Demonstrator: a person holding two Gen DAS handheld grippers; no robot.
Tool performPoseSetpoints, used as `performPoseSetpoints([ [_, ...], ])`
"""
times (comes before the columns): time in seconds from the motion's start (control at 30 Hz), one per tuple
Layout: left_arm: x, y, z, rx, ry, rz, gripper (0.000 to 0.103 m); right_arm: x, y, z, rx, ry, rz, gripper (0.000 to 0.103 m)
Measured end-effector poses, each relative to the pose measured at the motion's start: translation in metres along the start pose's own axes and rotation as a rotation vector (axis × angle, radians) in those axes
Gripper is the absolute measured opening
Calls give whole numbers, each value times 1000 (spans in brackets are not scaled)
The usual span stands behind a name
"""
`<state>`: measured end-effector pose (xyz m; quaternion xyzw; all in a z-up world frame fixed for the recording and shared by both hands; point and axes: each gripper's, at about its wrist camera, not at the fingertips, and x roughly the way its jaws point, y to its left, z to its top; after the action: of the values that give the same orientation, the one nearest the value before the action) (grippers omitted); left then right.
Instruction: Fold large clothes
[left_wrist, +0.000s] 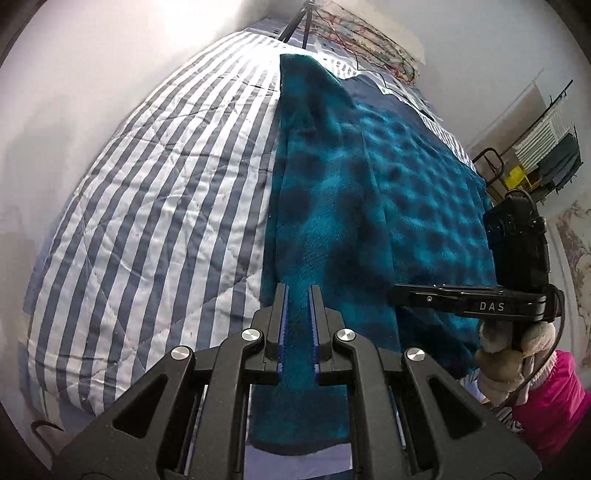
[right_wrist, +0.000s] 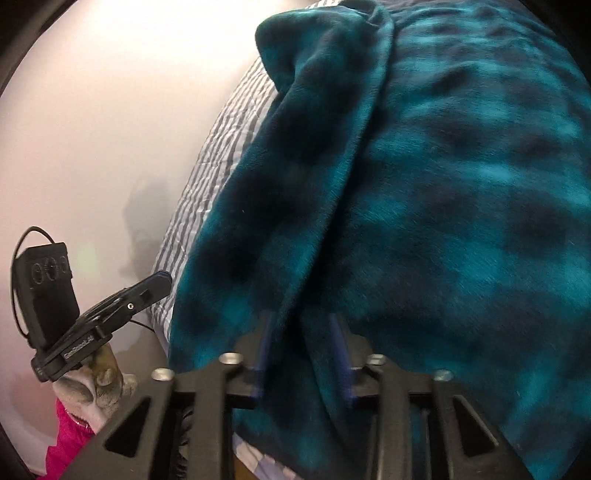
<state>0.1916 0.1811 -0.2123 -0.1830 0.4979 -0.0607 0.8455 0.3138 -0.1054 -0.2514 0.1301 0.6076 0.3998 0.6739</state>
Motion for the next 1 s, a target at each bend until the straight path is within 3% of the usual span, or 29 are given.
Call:
performPoseSetpoints([
  [0.2,6,-7,-5,39,2,41,8,-55,17,-6,-79,-36,-35,0],
  [0.3,14,-10,-7,45,28,66,8,-50,14,-9,-117,-6,-151,0],
  [0.37,10,-9,-9,31,22,57,8,-44,3,-12,-60,24,-57,4],
  [0.4,6,-7,-9,24,7,54,8,-42,-3,-13,-22,31,6,17],
  [0.43,3,-6,-8,21,-5,61,8,-42,-6,-15,2,13,56,41],
  [0.47,2,-3,-8,14,-8,64,8,-43,-7,-17,8,-3,84,49],
  [0.63,7,7,-9,-31,24,38,8,-28,3,-21,-17,23,132,42],
  [0.77,5,5,-9,-25,15,36,8,7,16,-19,-5,73,93,32],
  [0.83,2,6,-9,-28,8,36,8,18,20,-18,5,85,85,7],
  [0.87,2,7,-9,-31,6,35,8,19,21,-18,9,87,69,1],
  [1.0,-2,9,-15,-32,5,26,8,-8,42,-19,-53,71,47,0],
])
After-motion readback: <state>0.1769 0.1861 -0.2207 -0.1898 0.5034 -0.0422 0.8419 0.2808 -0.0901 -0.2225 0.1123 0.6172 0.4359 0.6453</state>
